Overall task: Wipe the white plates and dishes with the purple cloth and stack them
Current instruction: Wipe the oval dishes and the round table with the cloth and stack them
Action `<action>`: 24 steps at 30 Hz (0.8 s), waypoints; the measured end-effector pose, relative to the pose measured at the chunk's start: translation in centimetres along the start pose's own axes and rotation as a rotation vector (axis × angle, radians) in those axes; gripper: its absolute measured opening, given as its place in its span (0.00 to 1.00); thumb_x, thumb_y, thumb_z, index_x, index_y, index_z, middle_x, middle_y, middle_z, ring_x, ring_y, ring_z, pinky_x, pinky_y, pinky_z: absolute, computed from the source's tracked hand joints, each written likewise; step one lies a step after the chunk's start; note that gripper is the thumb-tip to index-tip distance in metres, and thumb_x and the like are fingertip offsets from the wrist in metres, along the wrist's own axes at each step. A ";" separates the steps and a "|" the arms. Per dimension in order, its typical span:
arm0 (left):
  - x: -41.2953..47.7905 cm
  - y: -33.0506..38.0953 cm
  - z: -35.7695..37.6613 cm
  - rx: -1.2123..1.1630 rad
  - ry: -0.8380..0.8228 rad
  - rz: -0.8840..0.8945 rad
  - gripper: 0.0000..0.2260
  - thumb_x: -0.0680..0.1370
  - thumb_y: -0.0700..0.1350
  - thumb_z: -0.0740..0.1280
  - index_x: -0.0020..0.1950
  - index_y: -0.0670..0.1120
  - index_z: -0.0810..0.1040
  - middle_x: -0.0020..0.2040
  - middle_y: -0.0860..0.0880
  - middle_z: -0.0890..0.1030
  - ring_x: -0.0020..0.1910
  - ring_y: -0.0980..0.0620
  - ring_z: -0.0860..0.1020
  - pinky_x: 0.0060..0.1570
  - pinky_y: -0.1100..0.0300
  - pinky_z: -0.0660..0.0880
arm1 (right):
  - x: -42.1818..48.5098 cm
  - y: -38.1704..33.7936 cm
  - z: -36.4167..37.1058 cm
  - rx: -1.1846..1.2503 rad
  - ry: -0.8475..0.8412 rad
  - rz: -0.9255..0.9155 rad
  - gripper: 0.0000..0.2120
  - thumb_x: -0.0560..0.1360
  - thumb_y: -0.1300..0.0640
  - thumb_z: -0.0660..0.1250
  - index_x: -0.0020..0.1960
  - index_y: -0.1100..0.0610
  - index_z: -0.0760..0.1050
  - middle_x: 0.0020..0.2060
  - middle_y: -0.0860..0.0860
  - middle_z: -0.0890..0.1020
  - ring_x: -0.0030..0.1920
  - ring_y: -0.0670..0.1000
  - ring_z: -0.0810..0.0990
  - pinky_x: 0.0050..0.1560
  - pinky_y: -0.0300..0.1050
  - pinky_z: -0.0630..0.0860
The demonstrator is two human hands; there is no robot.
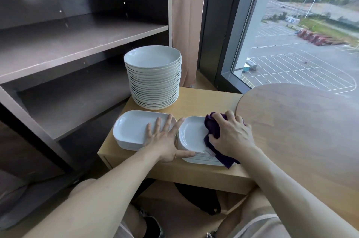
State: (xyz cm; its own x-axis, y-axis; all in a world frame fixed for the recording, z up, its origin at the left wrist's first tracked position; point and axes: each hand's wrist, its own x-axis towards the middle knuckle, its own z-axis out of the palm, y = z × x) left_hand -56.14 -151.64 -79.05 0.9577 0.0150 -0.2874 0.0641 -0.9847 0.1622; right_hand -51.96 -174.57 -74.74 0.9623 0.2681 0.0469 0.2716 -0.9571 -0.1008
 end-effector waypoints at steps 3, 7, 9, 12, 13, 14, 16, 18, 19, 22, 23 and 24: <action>0.0 0.0 -0.1 0.001 -0.006 -0.004 0.56 0.59 0.87 0.54 0.74 0.68 0.24 0.80 0.53 0.26 0.79 0.42 0.29 0.76 0.34 0.33 | -0.8 0.2 -0.2 -0.025 -0.016 -0.014 0.27 0.73 0.37 0.62 0.70 0.42 0.63 0.62 0.50 0.69 0.63 0.58 0.71 0.58 0.58 0.70; 0.1 0.1 0.1 0.016 0.001 -0.004 0.56 0.59 0.87 0.54 0.74 0.68 0.24 0.80 0.53 0.26 0.80 0.41 0.29 0.76 0.34 0.33 | -1.9 -0.2 0.3 -0.055 0.022 -0.068 0.26 0.72 0.37 0.60 0.68 0.41 0.66 0.61 0.49 0.71 0.62 0.57 0.72 0.59 0.57 0.68; 0.2 0.0 0.2 0.022 0.005 0.000 0.56 0.60 0.87 0.54 0.75 0.68 0.24 0.80 0.53 0.27 0.80 0.41 0.30 0.76 0.34 0.33 | -2.4 -0.7 0.7 -0.029 0.029 -0.098 0.25 0.70 0.37 0.59 0.66 0.40 0.69 0.60 0.47 0.73 0.63 0.56 0.72 0.60 0.58 0.67; 0.3 -0.1 0.3 0.020 0.001 0.006 0.56 0.59 0.87 0.53 0.74 0.68 0.23 0.79 0.53 0.26 0.79 0.40 0.29 0.76 0.34 0.33 | -2.4 -1.6 0.8 0.054 0.029 -0.135 0.25 0.68 0.36 0.57 0.63 0.38 0.71 0.56 0.44 0.74 0.58 0.53 0.74 0.56 0.56 0.69; 0.2 -0.1 0.3 0.014 0.000 0.005 0.56 0.58 0.88 0.52 0.74 0.68 0.23 0.79 0.53 0.25 0.79 0.41 0.29 0.76 0.34 0.33 | -2.4 -1.8 0.8 0.084 0.029 -0.151 0.25 0.67 0.36 0.57 0.63 0.38 0.72 0.55 0.43 0.74 0.57 0.52 0.74 0.55 0.55 0.69; 0.2 -0.1 0.3 0.012 0.001 0.004 0.57 0.56 0.88 0.49 0.74 0.68 0.23 0.79 0.53 0.25 0.79 0.41 0.29 0.76 0.34 0.34 | -2.4 -2.0 0.8 0.114 0.032 -0.169 0.25 0.67 0.36 0.58 0.62 0.38 0.72 0.54 0.43 0.74 0.56 0.52 0.74 0.54 0.54 0.69; 0.1 0.0 0.3 0.006 0.008 0.006 0.58 0.53 0.89 0.46 0.74 0.69 0.23 0.79 0.53 0.25 0.79 0.41 0.29 0.76 0.33 0.34 | -2.6 -2.1 0.7 0.170 0.047 -0.205 0.25 0.67 0.36 0.60 0.62 0.38 0.73 0.53 0.42 0.74 0.55 0.51 0.74 0.54 0.54 0.69; 0.1 0.0 0.3 -0.004 0.011 0.006 0.58 0.53 0.89 0.46 0.73 0.69 0.23 0.79 0.53 0.25 0.79 0.41 0.29 0.76 0.34 0.34 | -3.0 -1.9 0.4 0.203 0.066 -0.230 0.25 0.67 0.36 0.61 0.63 0.38 0.73 0.52 0.41 0.74 0.55 0.50 0.75 0.55 0.54 0.70; 0.1 0.0 0.3 -0.006 0.013 0.005 0.58 0.53 0.89 0.46 0.73 0.69 0.22 0.79 0.53 0.25 0.79 0.41 0.29 0.76 0.34 0.34 | -3.3 -1.8 0.2 0.207 0.082 -0.235 0.25 0.67 0.36 0.61 0.63 0.38 0.74 0.52 0.41 0.74 0.54 0.50 0.75 0.56 0.53 0.70; 0.1 -0.1 0.4 0.005 0.016 0.001 0.57 0.52 0.89 0.45 0.72 0.69 0.22 0.79 0.53 0.25 0.79 0.41 0.29 0.76 0.34 0.33 | -4.7 -1.0 -0.4 0.201 0.146 -0.207 0.25 0.67 0.37 0.61 0.63 0.39 0.74 0.52 0.41 0.74 0.53 0.50 0.76 0.56 0.53 0.69; 0.1 -0.1 0.4 0.013 0.017 0.003 0.57 0.53 0.89 0.46 0.73 0.69 0.22 0.79 0.53 0.25 0.80 0.41 0.29 0.76 0.34 0.34 | -5.3 -0.5 -0.6 0.205 0.162 -0.180 0.25 0.66 0.38 0.61 0.62 0.39 0.74 0.52 0.41 0.74 0.53 0.50 0.75 0.56 0.52 0.69; 0.1 -0.1 0.3 0.015 0.018 0.003 0.57 0.54 0.89 0.47 0.73 0.69 0.22 0.79 0.53 0.25 0.80 0.41 0.29 0.76 0.34 0.34 | -6.0 0.0 -0.7 0.214 0.169 -0.147 0.24 0.66 0.39 0.62 0.62 0.39 0.75 0.52 0.41 0.74 0.54 0.50 0.75 0.55 0.51 0.67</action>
State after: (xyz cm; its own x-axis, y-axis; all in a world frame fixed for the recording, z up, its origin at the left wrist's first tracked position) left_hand -56.14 -151.60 -79.43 0.9628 0.0153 -0.2697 0.0573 -0.9872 0.1487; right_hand -57.77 -176.25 -74.35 0.9007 0.3623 0.2396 0.4222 -0.8599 -0.2868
